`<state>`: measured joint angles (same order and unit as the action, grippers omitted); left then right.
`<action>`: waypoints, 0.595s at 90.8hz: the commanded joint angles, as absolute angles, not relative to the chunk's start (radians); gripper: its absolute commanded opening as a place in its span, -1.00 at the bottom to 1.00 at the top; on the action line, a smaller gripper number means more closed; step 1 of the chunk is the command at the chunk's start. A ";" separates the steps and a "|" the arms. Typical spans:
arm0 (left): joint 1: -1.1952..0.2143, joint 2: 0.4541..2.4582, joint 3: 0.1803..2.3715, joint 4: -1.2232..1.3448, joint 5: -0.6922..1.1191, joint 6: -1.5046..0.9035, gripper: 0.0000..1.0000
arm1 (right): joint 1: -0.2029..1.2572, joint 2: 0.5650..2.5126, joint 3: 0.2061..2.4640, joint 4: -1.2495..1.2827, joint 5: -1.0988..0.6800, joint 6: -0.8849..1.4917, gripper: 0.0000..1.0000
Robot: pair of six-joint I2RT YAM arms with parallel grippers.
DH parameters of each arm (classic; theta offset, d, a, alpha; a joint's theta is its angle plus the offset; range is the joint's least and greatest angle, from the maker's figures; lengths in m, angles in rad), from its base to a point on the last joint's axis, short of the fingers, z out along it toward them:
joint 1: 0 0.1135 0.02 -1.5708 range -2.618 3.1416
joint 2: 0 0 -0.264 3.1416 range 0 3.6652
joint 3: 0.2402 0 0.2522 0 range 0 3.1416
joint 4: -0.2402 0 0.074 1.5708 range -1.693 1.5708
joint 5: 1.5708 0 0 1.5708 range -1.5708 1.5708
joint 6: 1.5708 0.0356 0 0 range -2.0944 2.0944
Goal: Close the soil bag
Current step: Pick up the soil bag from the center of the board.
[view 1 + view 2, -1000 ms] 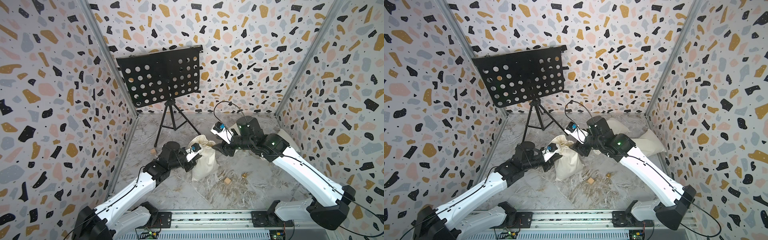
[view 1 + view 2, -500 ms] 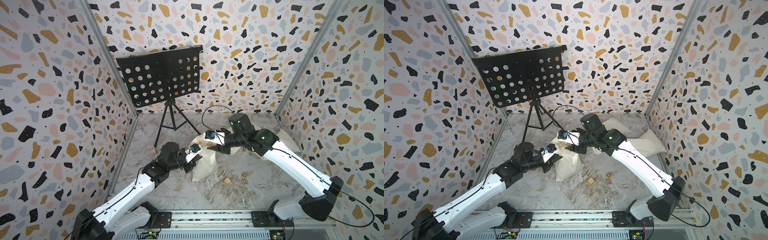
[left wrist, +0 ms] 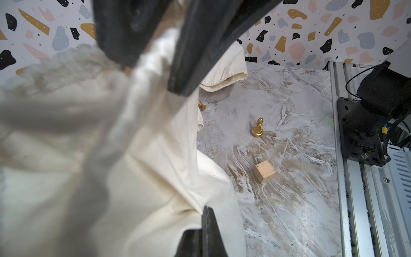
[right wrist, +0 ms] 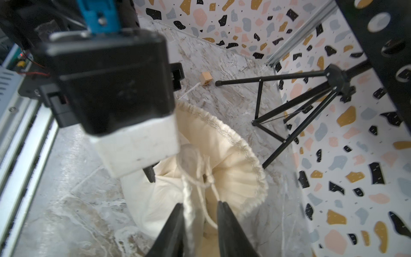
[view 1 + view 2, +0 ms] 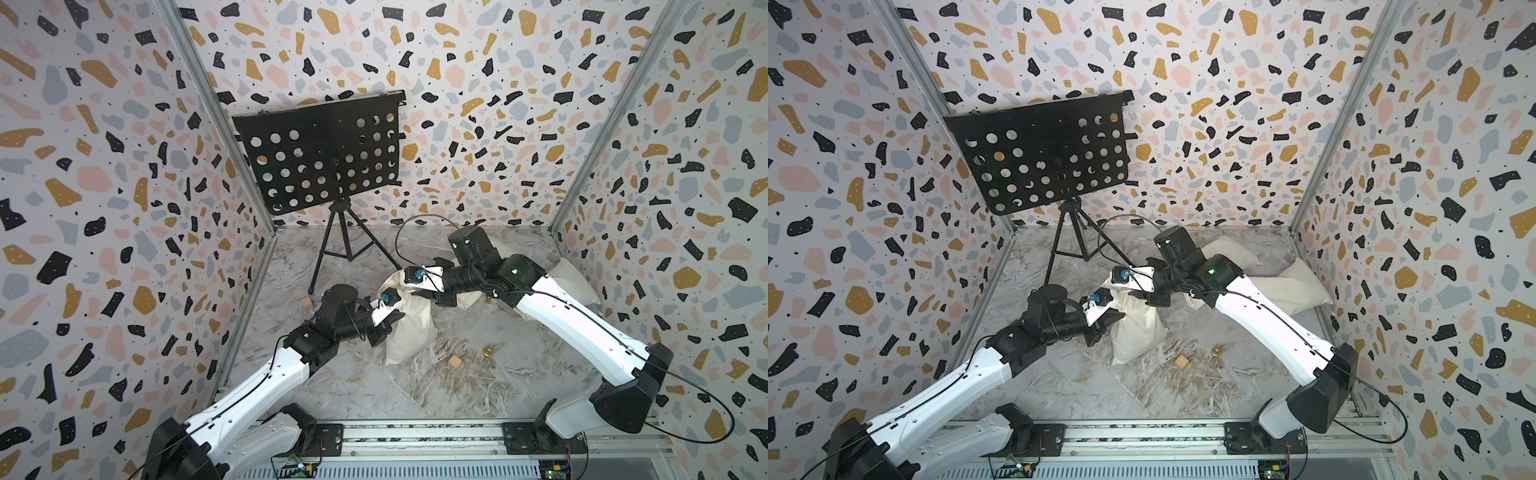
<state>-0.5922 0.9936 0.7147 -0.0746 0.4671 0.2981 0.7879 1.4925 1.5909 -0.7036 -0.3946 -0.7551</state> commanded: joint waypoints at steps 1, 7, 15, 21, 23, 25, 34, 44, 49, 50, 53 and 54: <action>-0.600 0.950 0.724 0.067 0.419 0.280 -1.00 | 0.793 1.481 1.606 -0.705 -0.370 -0.738 -0.87; -0.598 0.959 0.745 0.069 0.315 0.282 -1.00 | 0.793 1.465 1.582 -0.636 -0.335 -0.719 -1.00; -0.583 0.994 0.825 0.041 0.182 0.298 -1.00 | 0.793 1.441 1.551 -0.507 -0.275 -0.681 -1.00; -0.552 1.040 0.908 0.022 0.127 0.302 -1.00 | 0.793 1.435 1.541 -0.412 -0.222 -0.653 -1.00; -0.541 1.056 0.937 0.020 0.117 0.300 -1.00 | 0.793 1.434 1.540 -0.376 -0.202 -0.644 -1.00; -0.524 1.076 0.964 0.019 0.110 0.294 -1.00 | 0.793 1.435 1.539 -0.346 -0.185 -0.637 -1.00; -0.479 1.151 1.074 0.006 0.095 0.273 -1.00 | 0.793 1.432 1.500 -0.176 -0.116 -0.595 -1.00; -0.472 1.203 1.104 -0.008 0.128 0.228 -1.00 | 0.793 1.413 1.353 0.070 -0.120 -0.547 -1.00; -0.472 1.204 1.039 0.044 0.150 0.161 -0.86 | 0.793 1.406 1.261 0.174 -0.141 -0.505 -1.00; -0.472 1.204 1.016 0.063 0.155 0.144 -0.82 | 0.793 1.405 1.241 0.195 -0.145 -0.495 -1.00; -0.473 1.197 0.949 0.121 0.166 0.095 -0.67 | 0.793 1.402 1.179 0.264 -0.156 -0.467 -1.00; -0.474 1.194 0.926 0.142 0.169 0.075 -0.63 | 0.793 1.401 1.156 0.284 -0.159 -0.459 -1.00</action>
<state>-0.4713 1.2110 1.0367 -0.0826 0.1387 0.2287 0.7887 1.4235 1.3090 -0.0196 -0.1528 -0.5755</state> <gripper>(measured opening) 0.096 0.054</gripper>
